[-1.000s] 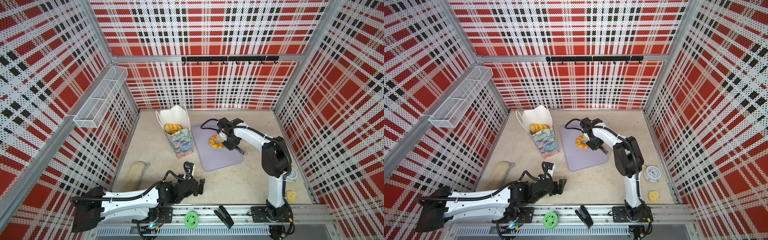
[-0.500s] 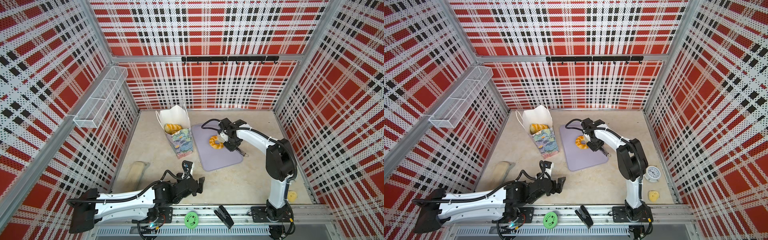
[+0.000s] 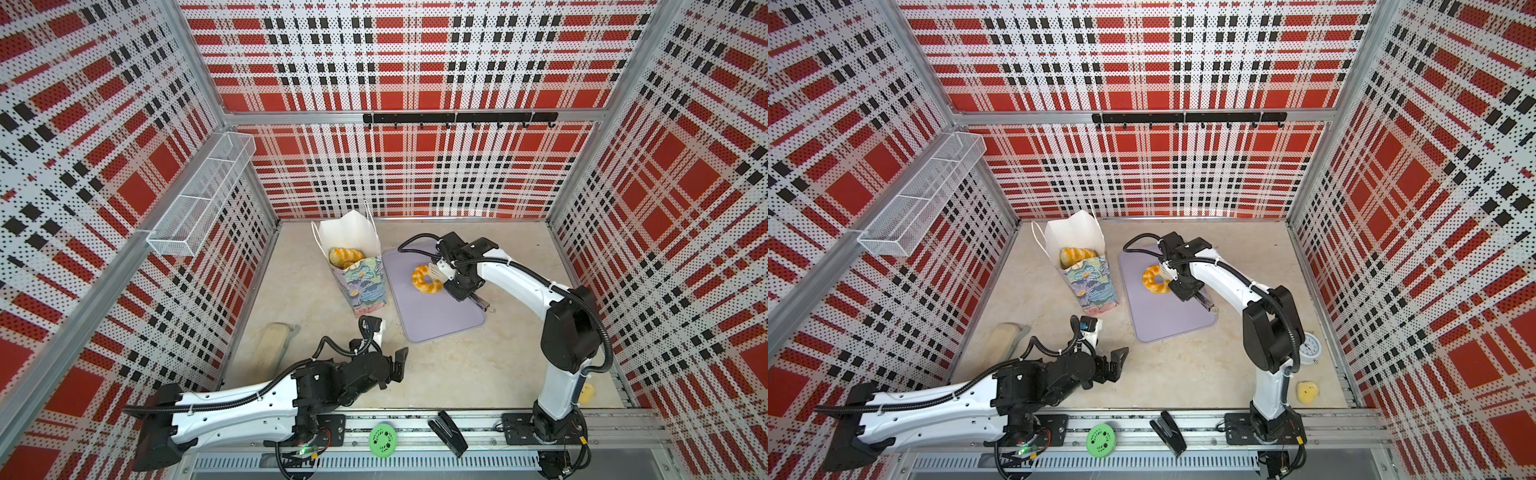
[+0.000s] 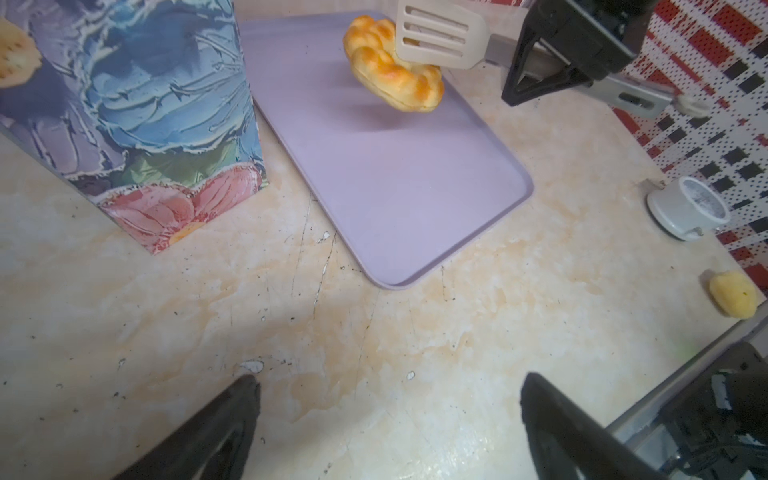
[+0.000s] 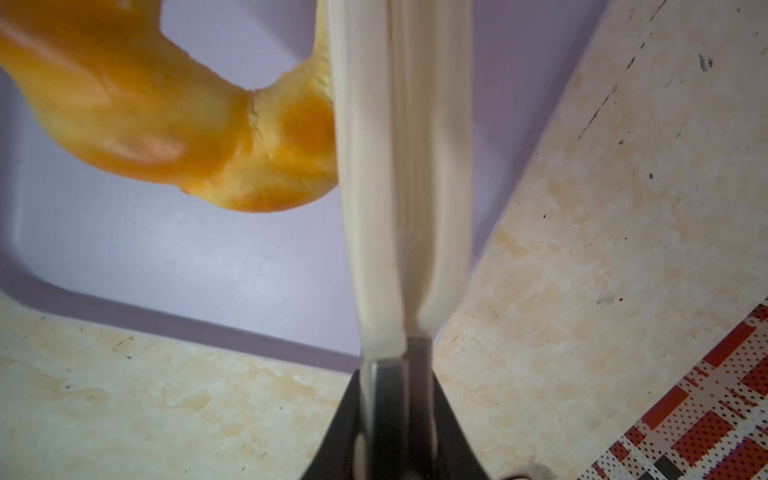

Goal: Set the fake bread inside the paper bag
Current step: 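Lift the ring bun in the tongs and carry it toward the floral bag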

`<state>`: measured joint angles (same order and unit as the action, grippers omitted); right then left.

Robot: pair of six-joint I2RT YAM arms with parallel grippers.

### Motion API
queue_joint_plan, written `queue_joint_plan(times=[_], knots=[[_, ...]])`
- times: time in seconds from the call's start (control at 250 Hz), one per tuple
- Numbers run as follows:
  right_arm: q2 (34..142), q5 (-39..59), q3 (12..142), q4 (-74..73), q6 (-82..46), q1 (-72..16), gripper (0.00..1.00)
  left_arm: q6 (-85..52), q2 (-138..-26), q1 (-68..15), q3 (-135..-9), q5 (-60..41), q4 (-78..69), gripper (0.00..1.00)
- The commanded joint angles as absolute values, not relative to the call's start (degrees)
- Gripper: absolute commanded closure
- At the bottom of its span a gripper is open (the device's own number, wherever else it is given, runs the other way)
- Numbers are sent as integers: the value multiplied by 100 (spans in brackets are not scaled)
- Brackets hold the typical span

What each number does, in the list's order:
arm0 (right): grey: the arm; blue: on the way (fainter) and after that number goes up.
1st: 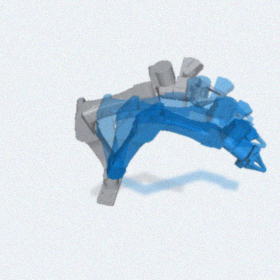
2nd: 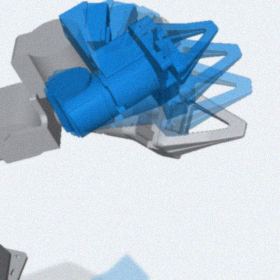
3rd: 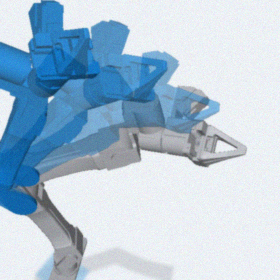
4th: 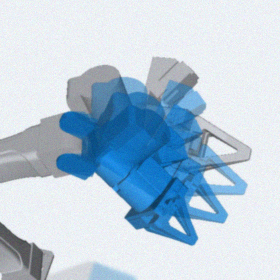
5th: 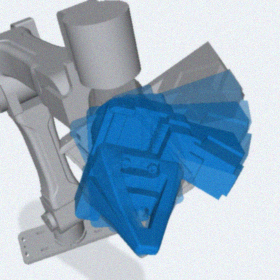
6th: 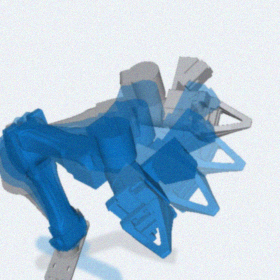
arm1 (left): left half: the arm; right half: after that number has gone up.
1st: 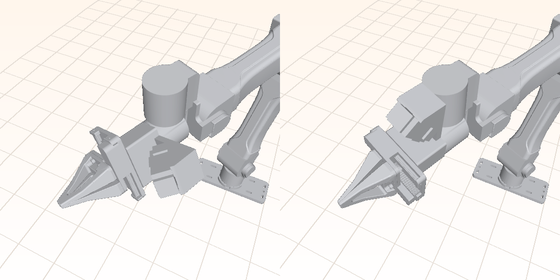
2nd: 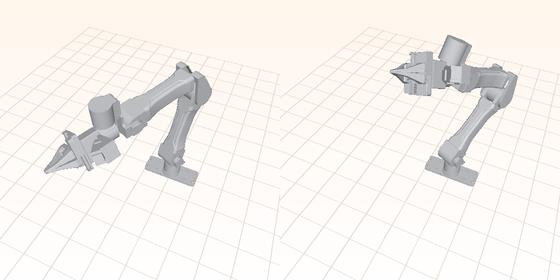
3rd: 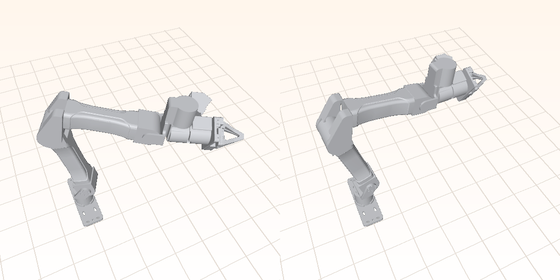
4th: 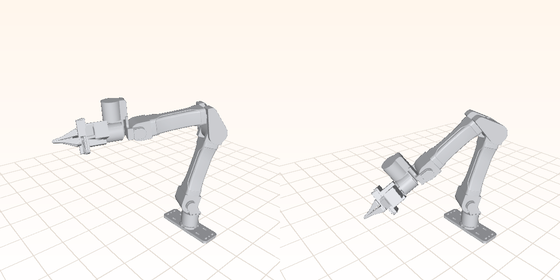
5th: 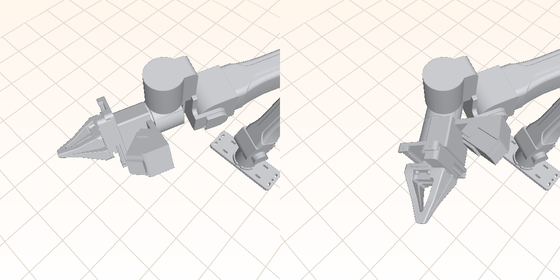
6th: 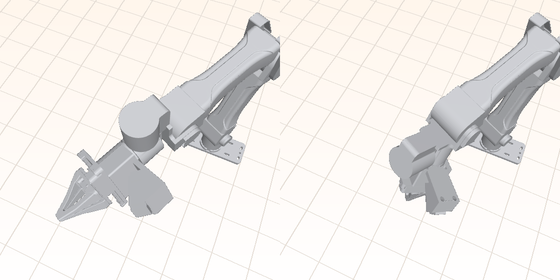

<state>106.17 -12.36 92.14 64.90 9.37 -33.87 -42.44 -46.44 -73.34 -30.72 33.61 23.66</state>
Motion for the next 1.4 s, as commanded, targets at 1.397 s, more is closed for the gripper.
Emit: queue_joint_plan(times=[1.397], knots=[[9835,-931,11761,6929,725,-4394,73,-3342,-3080,-6199,-3665,3430,3728,1]])
